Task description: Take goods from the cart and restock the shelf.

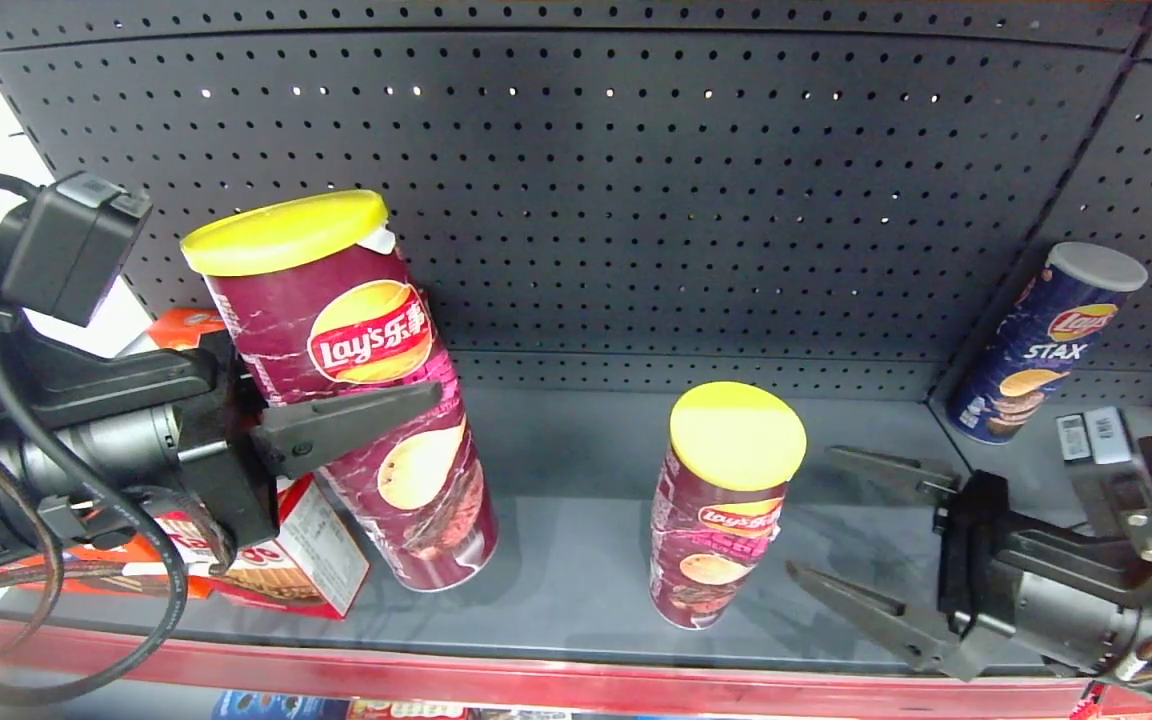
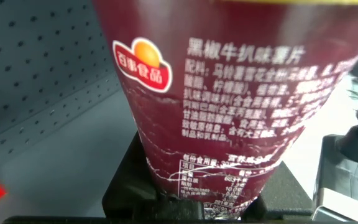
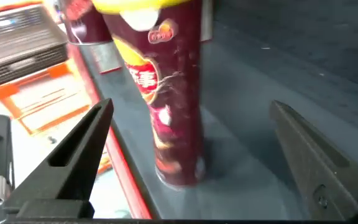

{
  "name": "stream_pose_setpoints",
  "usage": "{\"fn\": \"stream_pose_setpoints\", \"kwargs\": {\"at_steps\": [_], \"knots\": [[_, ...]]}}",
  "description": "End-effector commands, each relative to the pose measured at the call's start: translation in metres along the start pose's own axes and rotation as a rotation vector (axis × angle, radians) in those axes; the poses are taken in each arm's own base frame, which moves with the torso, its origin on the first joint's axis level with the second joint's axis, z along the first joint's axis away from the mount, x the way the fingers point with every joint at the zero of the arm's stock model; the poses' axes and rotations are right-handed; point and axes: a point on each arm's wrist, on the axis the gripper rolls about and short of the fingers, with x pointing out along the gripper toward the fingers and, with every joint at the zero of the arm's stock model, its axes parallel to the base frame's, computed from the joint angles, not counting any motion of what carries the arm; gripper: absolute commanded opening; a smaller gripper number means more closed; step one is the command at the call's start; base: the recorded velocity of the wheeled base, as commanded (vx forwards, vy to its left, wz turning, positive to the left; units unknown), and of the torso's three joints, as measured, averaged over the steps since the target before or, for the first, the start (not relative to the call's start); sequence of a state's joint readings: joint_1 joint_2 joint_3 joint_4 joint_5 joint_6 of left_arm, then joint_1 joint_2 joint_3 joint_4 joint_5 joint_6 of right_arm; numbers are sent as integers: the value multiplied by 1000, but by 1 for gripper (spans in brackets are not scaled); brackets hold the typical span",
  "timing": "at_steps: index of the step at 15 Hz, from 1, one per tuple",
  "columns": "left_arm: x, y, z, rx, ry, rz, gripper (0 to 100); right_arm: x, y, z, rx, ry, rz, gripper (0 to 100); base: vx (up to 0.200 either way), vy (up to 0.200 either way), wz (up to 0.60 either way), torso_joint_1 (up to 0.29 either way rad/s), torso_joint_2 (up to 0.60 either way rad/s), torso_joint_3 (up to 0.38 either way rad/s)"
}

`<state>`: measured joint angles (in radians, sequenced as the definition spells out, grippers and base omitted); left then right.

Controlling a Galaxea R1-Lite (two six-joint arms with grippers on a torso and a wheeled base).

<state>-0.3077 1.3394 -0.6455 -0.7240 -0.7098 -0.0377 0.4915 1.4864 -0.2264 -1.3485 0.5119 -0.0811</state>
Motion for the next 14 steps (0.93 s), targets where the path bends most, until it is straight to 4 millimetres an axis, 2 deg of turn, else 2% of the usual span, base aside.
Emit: {"fn": "stream_pose_setpoints", "kwargs": {"at_steps": [1,4,9,14], "knots": [[0,0,4,8,-12,3,0,-42,8,23,-41,-50,-104,100,0,0,0,0,0,0],[4,1,14,22,-34,8,0,-75,28,32,-16,0,-177,100,0,0,0,0,0,0],[12,-3,7,8,-14,-32,0,-131,62,29,5,60,-286,100,0,0,0,0,0,0],[15,-8,5,0,-27,-50,0,-149,74,21,16,81,-287,100,0,0,0,0,0,0]]}}
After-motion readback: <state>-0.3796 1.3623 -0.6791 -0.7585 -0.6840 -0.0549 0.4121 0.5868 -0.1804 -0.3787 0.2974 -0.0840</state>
